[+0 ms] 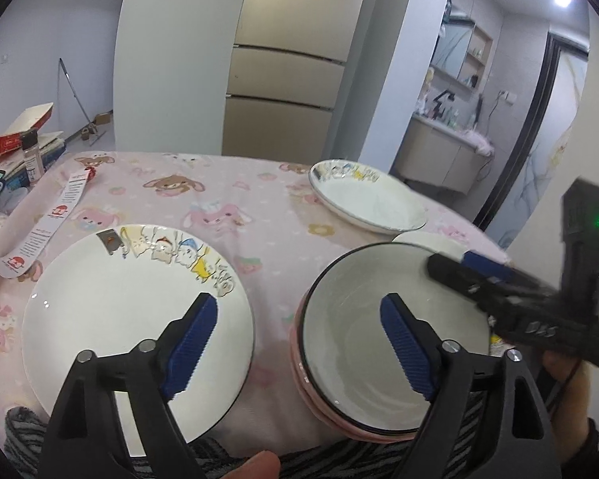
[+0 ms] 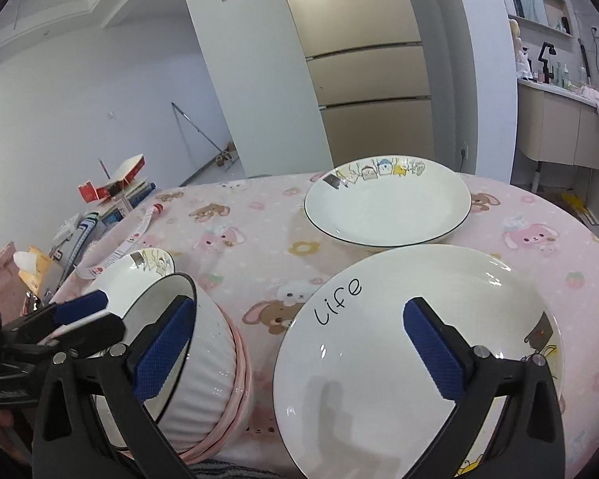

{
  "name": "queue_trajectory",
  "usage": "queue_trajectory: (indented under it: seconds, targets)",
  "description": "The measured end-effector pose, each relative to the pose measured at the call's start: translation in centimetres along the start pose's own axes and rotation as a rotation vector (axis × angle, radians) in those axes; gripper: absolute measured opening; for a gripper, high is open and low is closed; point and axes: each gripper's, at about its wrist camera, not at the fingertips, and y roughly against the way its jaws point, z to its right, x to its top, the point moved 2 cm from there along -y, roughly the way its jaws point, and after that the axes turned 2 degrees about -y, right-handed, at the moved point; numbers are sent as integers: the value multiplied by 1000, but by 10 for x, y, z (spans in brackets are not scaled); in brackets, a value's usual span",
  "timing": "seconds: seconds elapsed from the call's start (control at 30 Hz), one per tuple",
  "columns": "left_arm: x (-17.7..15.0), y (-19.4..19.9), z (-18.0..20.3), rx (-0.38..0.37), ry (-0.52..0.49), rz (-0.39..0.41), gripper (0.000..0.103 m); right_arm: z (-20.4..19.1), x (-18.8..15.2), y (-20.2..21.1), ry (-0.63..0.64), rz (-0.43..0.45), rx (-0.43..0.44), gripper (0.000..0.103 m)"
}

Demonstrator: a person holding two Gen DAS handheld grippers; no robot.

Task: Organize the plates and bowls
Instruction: 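Pull both tools back and move them toward the white 'life' plate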

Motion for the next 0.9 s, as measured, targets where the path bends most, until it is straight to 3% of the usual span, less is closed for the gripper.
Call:
queue_trajectory:
  seconds: [0.07, 0.57, 0.83, 0.9]
  targets:
    - [-1, -1, 2, 30, -15, -1, 103, 2, -1, 2, -12, 5, 3, 103]
    - [-3, -4, 2, 28, -26, 2, 103, 13, -14, -19, -59, -125, 10, 103]
    - [-3, 0, 2, 18, -27, 25, 103, 0, -9, 7, 6, -1, 3, 103]
    - [-2, 1, 2, 18, -22, 33, 103, -7, -9, 5, 44, -17, -9, 103]
